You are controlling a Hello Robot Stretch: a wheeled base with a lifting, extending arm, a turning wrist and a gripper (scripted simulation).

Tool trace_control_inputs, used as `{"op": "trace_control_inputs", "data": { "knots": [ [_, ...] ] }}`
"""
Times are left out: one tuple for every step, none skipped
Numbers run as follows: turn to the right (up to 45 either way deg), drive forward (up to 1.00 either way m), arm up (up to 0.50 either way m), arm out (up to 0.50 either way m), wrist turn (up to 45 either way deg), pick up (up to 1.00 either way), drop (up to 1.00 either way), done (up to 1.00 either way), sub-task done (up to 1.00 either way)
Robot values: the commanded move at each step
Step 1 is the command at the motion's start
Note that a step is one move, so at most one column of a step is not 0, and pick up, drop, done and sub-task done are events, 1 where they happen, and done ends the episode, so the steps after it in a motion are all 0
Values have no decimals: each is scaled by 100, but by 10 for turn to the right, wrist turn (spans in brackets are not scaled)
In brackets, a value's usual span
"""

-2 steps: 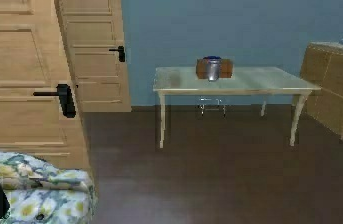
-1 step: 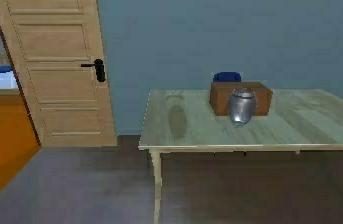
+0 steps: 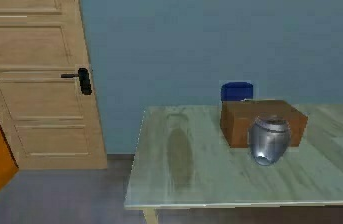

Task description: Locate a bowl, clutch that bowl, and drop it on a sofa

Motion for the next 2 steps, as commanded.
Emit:
{"op": "trace_control_inputs", "data": {
  "knots": [
    [-450, 0, 0, 0, 0, 0, 0, 0, 0],
    [-30, 0, 0, 0, 0, 0, 0, 0, 0]
  ]
}}
